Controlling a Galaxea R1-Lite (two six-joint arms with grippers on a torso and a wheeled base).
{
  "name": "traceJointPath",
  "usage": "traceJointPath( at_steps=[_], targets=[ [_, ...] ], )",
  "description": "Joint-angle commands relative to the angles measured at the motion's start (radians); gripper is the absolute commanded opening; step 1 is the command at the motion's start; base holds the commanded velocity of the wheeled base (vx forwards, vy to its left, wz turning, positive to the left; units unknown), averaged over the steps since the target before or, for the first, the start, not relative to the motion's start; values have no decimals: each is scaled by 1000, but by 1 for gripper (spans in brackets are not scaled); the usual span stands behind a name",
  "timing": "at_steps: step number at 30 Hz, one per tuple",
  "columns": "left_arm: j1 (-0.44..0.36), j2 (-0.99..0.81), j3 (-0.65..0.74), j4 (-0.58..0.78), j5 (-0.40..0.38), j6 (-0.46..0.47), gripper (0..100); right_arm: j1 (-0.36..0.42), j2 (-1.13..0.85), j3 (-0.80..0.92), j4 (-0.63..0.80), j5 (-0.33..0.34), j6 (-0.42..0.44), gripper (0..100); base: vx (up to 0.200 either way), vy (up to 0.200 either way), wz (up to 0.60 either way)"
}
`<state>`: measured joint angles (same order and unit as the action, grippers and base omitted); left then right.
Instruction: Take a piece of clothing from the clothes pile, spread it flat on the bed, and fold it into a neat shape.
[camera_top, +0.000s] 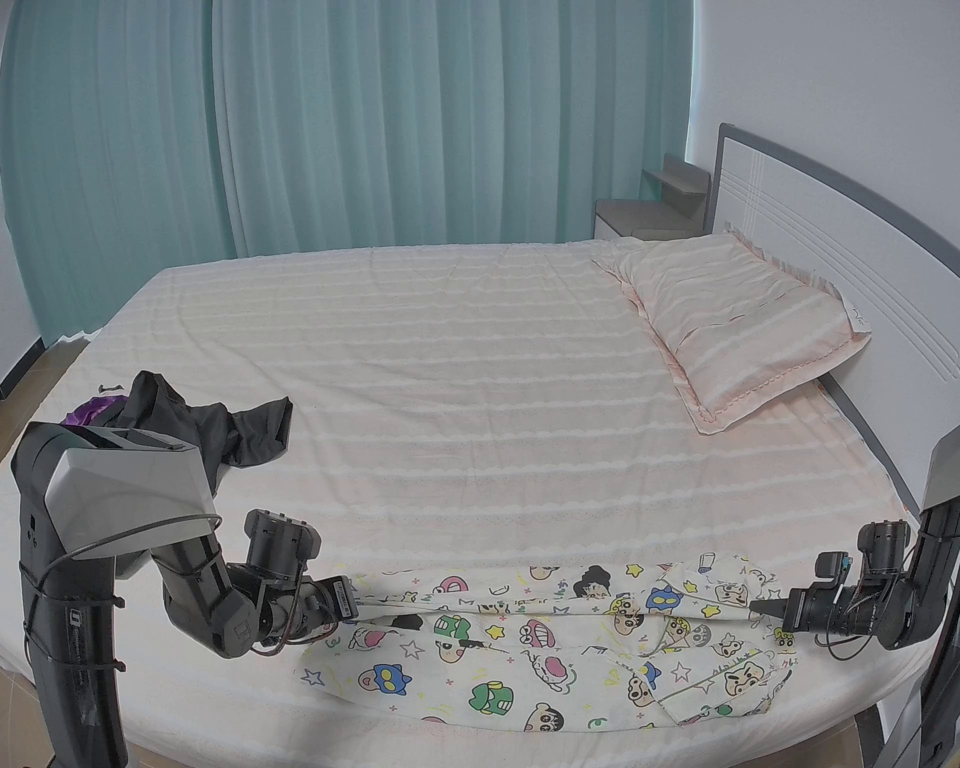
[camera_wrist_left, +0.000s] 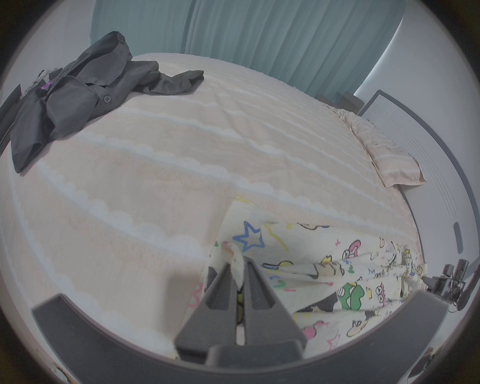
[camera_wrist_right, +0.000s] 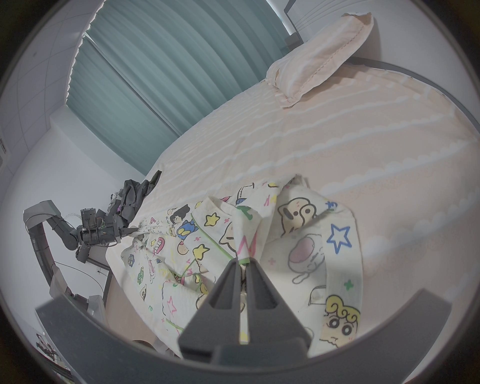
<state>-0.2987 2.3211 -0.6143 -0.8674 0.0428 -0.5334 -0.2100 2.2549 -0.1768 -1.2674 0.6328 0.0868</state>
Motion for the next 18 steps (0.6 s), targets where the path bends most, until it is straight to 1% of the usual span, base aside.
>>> traceJointPath(
  at_steps=[1,8,12,16,18],
  targets=[
    [-14,-6,25,1,0,0,0,-5,-6,19,0,1,-1,0,0,0,0],
    [-28,-31,51,-2,0,0,0,-8,-24,53,-6,8,-6,0,0,0,0],
    [-28,-32,57,-7,0,1,0,-15,-31,92,-46,21,-15,0,0,0,0],
    [-17,-14,59,-24,0,75,0,-17,-29,135,-84,24,-16,0,0,0,0],
    [-16,-9,70,-56,0,81,0,-22,-29,152,-96,28,-22,0,0,0,0]
  ],
)
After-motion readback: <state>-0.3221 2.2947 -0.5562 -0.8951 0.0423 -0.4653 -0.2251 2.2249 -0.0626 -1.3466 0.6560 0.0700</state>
